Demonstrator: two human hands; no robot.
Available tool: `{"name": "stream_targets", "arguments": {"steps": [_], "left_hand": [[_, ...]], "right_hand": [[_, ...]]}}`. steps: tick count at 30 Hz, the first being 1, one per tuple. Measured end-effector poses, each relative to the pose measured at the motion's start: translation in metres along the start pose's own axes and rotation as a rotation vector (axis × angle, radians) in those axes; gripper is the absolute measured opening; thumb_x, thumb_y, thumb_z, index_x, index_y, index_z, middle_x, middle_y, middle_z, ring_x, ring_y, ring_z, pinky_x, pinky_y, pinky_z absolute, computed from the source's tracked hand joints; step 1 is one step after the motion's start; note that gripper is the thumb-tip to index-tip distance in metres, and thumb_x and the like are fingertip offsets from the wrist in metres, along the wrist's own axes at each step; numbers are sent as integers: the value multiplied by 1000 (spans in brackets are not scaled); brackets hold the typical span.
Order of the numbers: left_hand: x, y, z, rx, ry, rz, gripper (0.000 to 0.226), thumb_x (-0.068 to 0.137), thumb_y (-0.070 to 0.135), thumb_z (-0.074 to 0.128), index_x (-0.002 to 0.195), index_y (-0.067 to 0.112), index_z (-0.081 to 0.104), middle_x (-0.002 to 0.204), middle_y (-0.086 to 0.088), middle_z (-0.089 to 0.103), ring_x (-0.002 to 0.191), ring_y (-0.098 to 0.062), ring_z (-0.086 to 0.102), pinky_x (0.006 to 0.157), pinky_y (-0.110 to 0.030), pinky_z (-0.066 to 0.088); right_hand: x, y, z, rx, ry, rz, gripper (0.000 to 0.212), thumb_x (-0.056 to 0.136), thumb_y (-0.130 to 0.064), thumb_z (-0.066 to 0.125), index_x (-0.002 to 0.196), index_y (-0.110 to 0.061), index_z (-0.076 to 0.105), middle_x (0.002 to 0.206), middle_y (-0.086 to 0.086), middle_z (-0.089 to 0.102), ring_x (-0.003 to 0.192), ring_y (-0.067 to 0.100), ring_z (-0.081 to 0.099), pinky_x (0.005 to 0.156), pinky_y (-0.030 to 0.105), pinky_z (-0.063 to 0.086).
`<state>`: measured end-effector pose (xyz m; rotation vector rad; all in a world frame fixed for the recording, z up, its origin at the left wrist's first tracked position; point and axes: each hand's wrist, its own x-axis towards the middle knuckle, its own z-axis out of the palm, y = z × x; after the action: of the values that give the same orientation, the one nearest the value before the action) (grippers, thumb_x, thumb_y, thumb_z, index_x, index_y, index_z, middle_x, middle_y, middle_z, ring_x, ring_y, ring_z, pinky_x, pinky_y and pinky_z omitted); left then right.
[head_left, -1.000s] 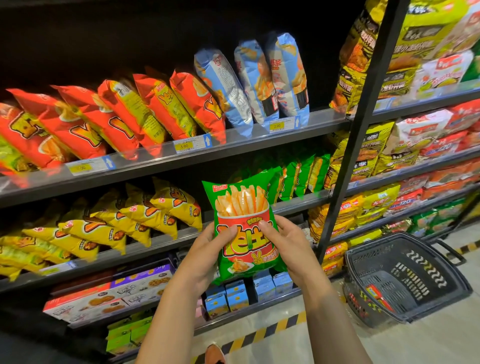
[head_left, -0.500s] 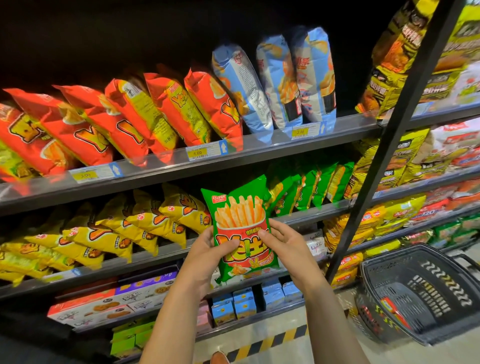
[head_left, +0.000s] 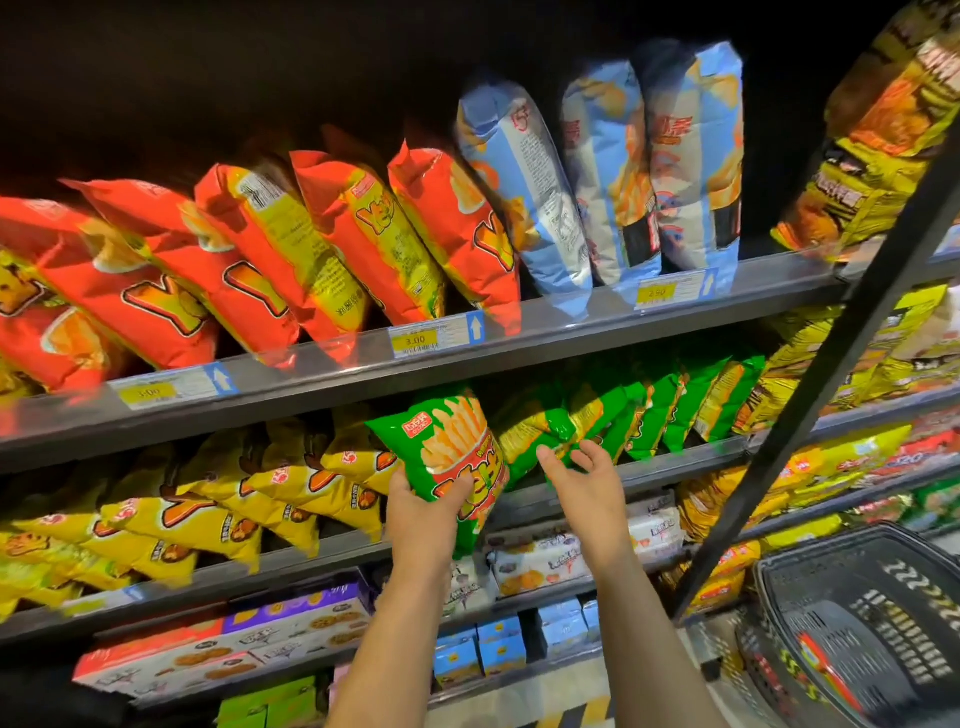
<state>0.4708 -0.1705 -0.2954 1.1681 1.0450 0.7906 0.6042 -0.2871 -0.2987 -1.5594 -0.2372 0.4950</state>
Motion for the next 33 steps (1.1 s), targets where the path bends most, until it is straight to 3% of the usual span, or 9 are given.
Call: {"name": "stream_targets", "arguments": {"steps": [2, 9, 14, 20, 27, 33], "left_hand": [[12, -4, 9, 36, 49, 42, 63, 83, 17, 90, 137, 22, 58, 120, 3, 74, 111, -19, 71, 98, -48, 59], [45, -25, 30, 176, 179, 147, 59, 77, 41, 91, 124, 43, 56, 119, 9, 71, 120, -26, 64, 98, -56, 57], [65, -39, 44, 220, 247, 213, 86, 62, 71, 77, 136, 33, 54, 129, 4, 68, 123, -27, 63, 102, -56, 55], [67, -30, 53, 268, 310, 177, 77, 81, 36, 89, 144, 10, 53, 136, -10, 57, 129, -34, 55, 107, -58, 49], [70, -31, 60, 299, 346, 120, 75, 82, 31, 90, 142, 4, 52, 137, -14, 54, 129, -37, 54, 105, -58, 50], [67, -37, 72, 273, 331, 80, 74, 82, 30, 90, 141, 5, 52, 137, -14, 51, 128, -38, 54, 104, -56, 51]], "right_hand": [[13, 0, 9, -51, 52, -22, 92, 91, -54, 76, 162, -18, 32, 161, 5, 45, 144, 24, 48, 118, 48, 43], [52, 3, 27, -249, 175, 18, 96, 91, -66, 68, 162, -13, 30, 159, 10, 47, 146, 30, 46, 118, 50, 41], [62, 4, 38, -345, 250, 13, 72, 95, -58, 67, 150, -14, 49, 147, 11, 58, 137, 31, 52, 110, 47, 45], [61, 5, 41, -278, 288, 8, 66, 95, -57, 68, 146, -17, 54, 140, 8, 62, 133, 31, 57, 107, 46, 47], [50, -7, 22, -237, 354, -38, 68, 95, -57, 69, 149, -20, 52, 150, 5, 55, 143, 25, 47, 112, 49, 45], [32, -10, 3, -179, 364, -47, 73, 86, -70, 69, 144, -28, 53, 149, 4, 53, 124, 30, 66, 105, 54, 53]]}}
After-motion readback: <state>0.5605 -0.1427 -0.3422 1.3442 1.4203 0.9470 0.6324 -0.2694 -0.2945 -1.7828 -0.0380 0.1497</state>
